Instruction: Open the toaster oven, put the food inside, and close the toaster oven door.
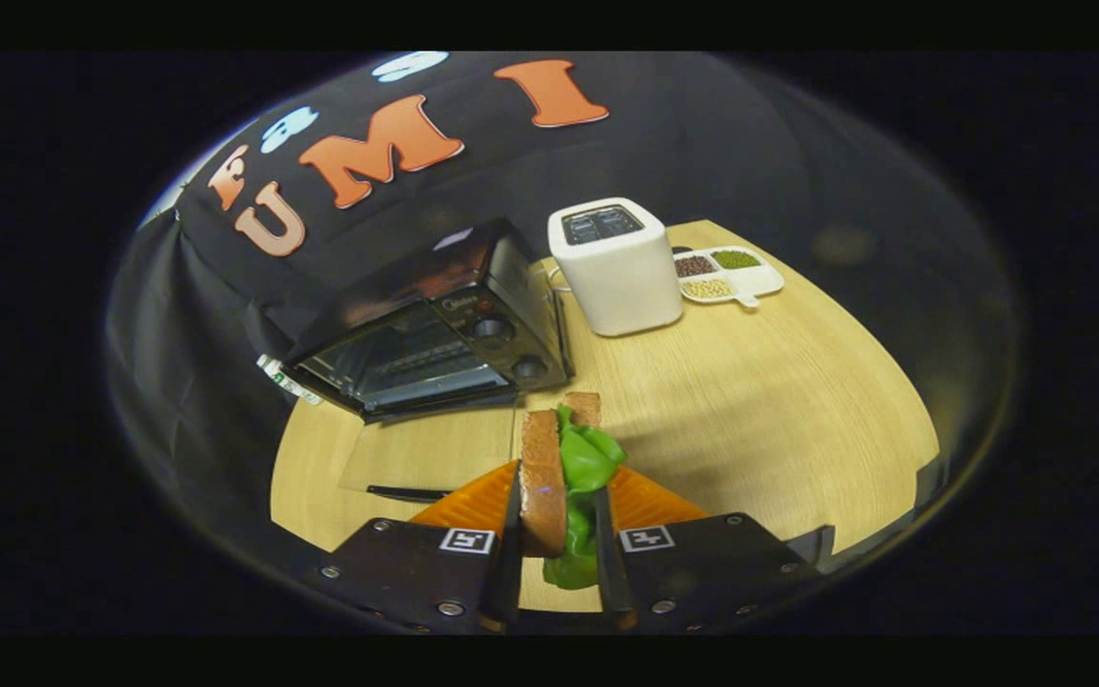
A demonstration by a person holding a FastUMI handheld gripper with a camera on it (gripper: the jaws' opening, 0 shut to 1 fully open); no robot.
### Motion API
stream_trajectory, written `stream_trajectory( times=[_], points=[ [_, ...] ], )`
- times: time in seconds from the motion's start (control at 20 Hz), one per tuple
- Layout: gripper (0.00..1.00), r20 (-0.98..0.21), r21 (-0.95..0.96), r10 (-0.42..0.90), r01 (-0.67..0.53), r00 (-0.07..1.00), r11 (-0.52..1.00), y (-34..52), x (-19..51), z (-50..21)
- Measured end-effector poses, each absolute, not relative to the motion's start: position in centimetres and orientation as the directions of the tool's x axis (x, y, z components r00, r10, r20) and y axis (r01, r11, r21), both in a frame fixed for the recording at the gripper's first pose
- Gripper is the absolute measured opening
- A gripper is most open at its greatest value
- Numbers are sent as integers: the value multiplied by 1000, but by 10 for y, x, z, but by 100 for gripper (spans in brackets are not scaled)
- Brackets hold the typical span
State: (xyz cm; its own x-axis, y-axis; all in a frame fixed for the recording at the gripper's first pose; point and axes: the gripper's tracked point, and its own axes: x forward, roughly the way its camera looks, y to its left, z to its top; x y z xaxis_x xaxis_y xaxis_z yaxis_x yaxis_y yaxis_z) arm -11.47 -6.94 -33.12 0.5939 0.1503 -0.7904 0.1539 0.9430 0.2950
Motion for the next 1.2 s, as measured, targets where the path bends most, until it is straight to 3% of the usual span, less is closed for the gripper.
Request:
stream_trajectory(
  times=[0.65, 1.2],
  points=[
    [33, -664, 523, 331, 100, 671, 847, 67, -35, -320],
    [33, -648, 573, 278, 214, 709, 791, 98, 20, -367]
  ],
)
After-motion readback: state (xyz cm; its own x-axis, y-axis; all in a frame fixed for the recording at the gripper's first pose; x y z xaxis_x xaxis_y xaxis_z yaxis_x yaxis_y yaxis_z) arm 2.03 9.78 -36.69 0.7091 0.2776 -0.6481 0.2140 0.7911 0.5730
